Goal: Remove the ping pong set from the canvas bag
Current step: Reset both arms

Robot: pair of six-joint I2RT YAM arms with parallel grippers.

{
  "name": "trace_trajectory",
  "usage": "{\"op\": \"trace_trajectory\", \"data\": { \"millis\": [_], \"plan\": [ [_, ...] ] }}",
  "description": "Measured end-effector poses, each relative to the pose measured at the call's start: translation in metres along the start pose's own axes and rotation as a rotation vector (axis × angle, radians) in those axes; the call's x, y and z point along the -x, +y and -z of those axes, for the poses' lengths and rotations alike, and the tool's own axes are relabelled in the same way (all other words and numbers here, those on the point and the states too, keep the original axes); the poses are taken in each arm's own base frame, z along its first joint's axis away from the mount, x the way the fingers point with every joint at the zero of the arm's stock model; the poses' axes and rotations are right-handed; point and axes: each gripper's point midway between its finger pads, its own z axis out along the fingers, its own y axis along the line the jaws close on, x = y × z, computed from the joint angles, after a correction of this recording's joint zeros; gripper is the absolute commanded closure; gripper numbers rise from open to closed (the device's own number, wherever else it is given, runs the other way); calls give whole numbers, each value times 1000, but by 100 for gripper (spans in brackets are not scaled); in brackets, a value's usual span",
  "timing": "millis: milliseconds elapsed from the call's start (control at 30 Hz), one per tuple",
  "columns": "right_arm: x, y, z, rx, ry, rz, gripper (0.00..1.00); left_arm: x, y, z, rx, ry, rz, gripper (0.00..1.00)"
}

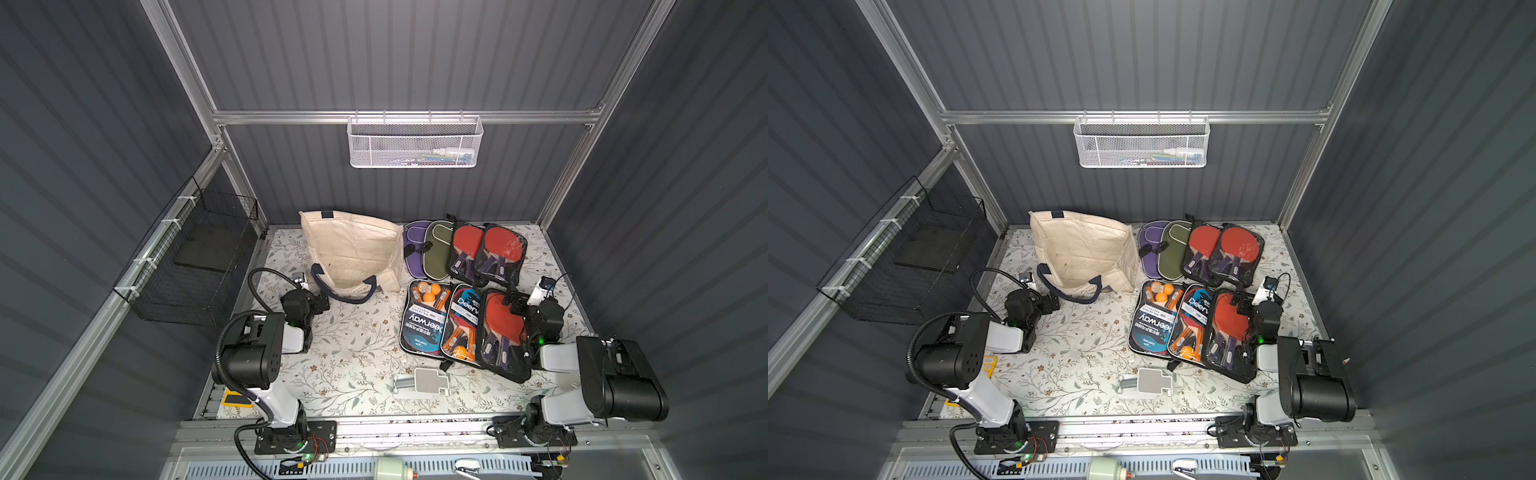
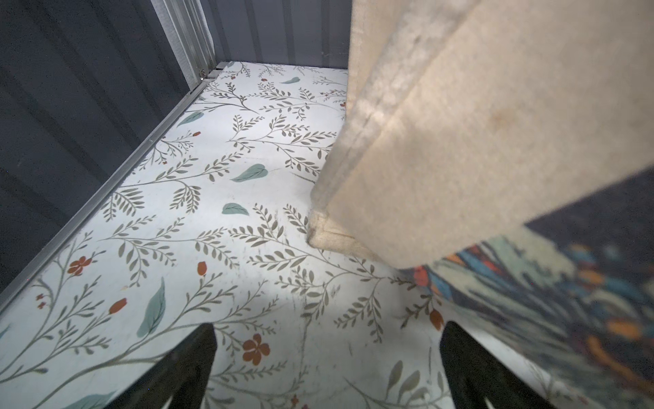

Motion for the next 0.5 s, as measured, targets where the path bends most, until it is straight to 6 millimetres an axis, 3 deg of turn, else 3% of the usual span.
{"op": "trace_trajectory", "data": {
  "millis": [267, 500],
  "plan": [
    [7, 21, -13, 105, 32, 43, 1, 0, 0, 0, 0, 0, -3, 1],
    [-3, 25, -12, 136, 76, 57, 1, 0, 0, 0, 0, 0, -4, 0]
  ]
}}
